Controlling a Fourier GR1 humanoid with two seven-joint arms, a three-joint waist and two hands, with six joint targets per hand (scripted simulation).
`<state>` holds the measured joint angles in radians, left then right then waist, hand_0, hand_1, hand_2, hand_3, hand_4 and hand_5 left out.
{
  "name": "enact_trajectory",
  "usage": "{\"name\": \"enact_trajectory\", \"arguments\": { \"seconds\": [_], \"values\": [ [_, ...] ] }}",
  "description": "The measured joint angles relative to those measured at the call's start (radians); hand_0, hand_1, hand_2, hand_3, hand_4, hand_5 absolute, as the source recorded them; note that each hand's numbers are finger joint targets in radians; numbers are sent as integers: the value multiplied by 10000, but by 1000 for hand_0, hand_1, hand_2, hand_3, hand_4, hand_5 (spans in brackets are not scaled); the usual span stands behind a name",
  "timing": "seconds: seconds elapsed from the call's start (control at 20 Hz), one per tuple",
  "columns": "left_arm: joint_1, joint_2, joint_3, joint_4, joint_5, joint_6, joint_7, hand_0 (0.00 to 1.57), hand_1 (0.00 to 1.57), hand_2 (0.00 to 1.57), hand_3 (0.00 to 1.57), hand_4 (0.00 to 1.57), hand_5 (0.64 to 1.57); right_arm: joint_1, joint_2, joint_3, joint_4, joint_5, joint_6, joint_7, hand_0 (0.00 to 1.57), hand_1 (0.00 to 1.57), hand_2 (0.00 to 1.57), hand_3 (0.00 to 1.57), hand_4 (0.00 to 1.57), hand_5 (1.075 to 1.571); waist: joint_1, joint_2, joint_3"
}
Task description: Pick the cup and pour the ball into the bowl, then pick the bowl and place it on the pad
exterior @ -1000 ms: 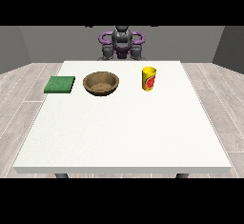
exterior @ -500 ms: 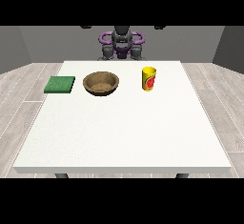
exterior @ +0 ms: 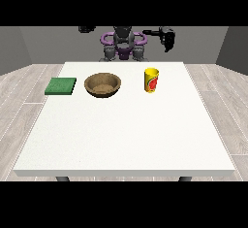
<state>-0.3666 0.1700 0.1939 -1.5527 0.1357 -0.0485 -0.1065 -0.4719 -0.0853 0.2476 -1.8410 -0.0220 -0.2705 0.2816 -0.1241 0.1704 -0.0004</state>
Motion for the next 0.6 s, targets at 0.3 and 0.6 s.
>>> {"name": "enact_trajectory", "arguments": {
  "seconds": [0.3, 0.6],
  "values": [
    [515, -241, 76, 1898, -355, -263, -2229, 0, 0, 0, 0, 0, 1403, 319, -230, -451, -370, -173, 416, -206, 0, 0, 0, 0, 0, 1567, -64, 307, -2],
    [146, 40, 417, 4213, -476, -581, -3804, 0, 0, 0, 0, 0, 1437, 484, -358, -932, -783, -435, 801, 73, 0, 0, 0, 0, 0, 1568, -130, 208, 0]
  ]
}}
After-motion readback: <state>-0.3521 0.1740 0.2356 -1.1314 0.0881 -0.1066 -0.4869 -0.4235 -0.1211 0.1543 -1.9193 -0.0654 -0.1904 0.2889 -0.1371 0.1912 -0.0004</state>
